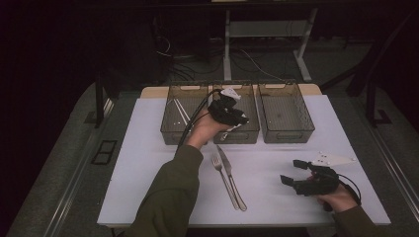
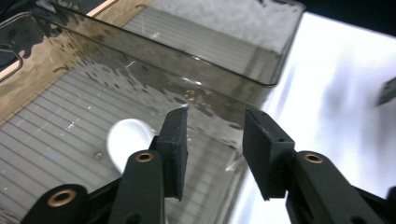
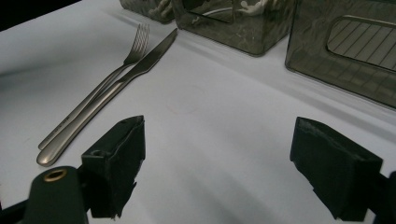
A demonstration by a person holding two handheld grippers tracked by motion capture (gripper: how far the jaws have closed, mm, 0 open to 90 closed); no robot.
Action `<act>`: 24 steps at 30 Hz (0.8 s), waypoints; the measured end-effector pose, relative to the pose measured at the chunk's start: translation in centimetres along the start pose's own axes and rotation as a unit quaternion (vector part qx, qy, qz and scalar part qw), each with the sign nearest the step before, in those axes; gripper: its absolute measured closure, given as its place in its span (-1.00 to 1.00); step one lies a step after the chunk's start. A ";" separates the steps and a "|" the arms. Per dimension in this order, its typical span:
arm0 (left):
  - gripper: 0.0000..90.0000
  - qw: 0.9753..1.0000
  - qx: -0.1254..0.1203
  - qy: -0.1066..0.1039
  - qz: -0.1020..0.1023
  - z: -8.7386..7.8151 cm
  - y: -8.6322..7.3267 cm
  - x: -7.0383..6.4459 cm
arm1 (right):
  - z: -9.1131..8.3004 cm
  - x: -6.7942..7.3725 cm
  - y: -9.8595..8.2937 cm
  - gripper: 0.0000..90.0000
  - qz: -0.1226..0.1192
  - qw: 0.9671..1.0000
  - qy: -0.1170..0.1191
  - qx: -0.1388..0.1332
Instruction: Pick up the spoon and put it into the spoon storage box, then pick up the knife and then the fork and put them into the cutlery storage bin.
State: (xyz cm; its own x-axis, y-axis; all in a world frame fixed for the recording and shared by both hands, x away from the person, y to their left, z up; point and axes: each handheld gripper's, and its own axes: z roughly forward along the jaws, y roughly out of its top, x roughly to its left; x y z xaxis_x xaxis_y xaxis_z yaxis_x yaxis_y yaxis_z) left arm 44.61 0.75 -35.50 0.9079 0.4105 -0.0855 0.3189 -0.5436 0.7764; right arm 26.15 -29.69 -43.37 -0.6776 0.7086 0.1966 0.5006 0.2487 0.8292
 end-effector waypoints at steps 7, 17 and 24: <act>0.31 1.000 -0.021 -0.017 0.005 -2.6 -1.4 -1.6 | 0.0 0.0 0.0 -0.60 -0.003 1.000 -0.003 0.001; 0.62 1.000 -0.020 -0.020 0.009 -4.9 -4.2 -3.9 | -0.1 0.1 -0.1 -0.60 -0.007 1.000 -0.003 0.001; 0.97 0.999 -0.010 -0.027 0.013 -5.3 -6.5 -5.3 | -0.1 0.1 -0.1 -0.60 -0.003 1.000 -0.002 0.004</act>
State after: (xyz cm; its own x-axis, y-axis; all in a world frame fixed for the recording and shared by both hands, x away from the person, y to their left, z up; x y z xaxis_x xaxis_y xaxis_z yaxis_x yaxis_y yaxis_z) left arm 36.25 6.00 -36.75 0.9292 0.3561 -0.0994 0.2907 -0.5379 0.7913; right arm 25.95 -29.66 -43.40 -0.6789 0.7095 0.1888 0.5005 0.2591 0.8261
